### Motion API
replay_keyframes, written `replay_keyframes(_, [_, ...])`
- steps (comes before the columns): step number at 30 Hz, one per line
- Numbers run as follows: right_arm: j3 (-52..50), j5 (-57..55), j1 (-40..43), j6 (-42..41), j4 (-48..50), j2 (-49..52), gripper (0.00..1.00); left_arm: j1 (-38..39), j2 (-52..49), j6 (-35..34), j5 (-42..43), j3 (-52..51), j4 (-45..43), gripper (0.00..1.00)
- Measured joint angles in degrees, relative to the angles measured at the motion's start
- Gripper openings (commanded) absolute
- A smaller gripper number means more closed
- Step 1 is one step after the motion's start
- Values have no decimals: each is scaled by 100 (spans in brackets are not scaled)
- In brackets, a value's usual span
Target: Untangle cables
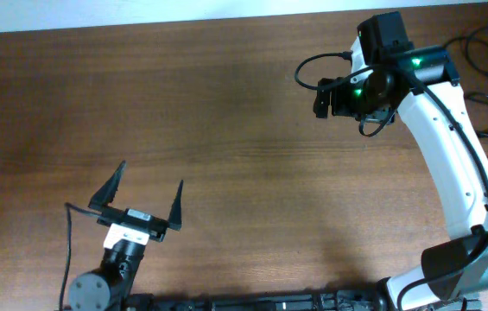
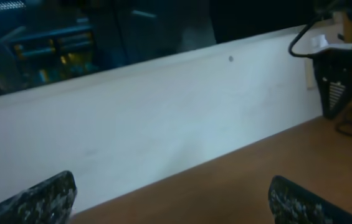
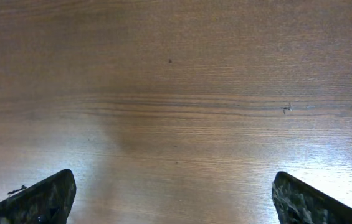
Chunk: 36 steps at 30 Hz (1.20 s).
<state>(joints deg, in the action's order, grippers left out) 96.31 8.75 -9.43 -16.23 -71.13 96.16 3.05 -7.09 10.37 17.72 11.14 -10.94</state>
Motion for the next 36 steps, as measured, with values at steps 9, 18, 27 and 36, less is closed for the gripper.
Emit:
replay_keyframes(9, [0, 0, 0, -2, 0, 0, 99, -345, 605, -37, -26, -1040, -1034, 99])
replay_keyframes(18, [0, 0, 0, 4, 0, 0, 99, -511, 636, -39, -588, -1056, 831, 99])
replay_keyframes(27, [0, 0, 0, 0, 0, 0, 99, -514, 636, -39, -1506, -1056, 1508, 99])
replay_keyframes(36, [0, 0, 0, 2, 0, 0, 99, -577, 636, -39, -1670, -1056, 1523, 99])
